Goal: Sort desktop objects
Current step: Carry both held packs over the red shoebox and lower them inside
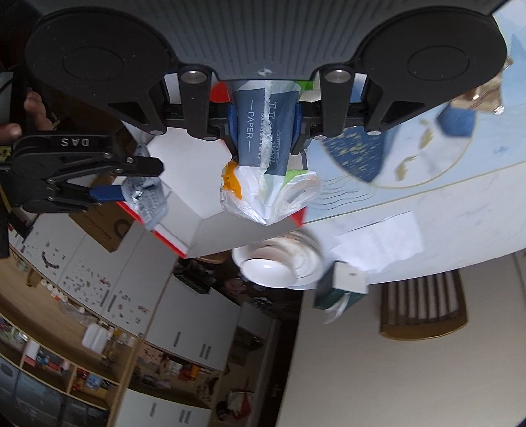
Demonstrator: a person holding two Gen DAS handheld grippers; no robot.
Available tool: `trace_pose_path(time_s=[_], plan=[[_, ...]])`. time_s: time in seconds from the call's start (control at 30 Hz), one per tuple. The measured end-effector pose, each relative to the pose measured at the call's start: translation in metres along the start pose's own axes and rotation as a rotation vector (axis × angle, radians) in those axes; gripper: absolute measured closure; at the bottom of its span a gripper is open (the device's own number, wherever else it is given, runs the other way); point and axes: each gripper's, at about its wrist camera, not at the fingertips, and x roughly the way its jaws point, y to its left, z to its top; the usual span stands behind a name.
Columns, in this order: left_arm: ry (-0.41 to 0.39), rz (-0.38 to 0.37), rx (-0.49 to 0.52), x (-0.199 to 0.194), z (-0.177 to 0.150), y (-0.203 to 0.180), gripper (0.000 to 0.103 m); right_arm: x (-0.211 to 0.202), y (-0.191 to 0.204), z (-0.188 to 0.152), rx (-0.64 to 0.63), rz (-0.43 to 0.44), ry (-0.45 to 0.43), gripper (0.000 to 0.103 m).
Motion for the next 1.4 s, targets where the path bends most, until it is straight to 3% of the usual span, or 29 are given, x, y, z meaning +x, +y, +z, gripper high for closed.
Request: trace_pose_path(time_s=[0.4,0.7,1.4], plan=[[0.055,-0.048,0.095,0.058,0.033,-0.057,0.074,0.013,-0.059,0.004,0.024,-0.064,0.015,0.046],[0.107,-0.057,0.089,0.105,0.057,-0.072,0.074,0.035,-0.086,0.014,0.01,-0.09,0.044,0.046],[0.342,0.028,0.104,0.214,0.051,-0.073,0.074,0.122,-0.108,-0.006,-0.066,-0.07,0.287,0.046]])
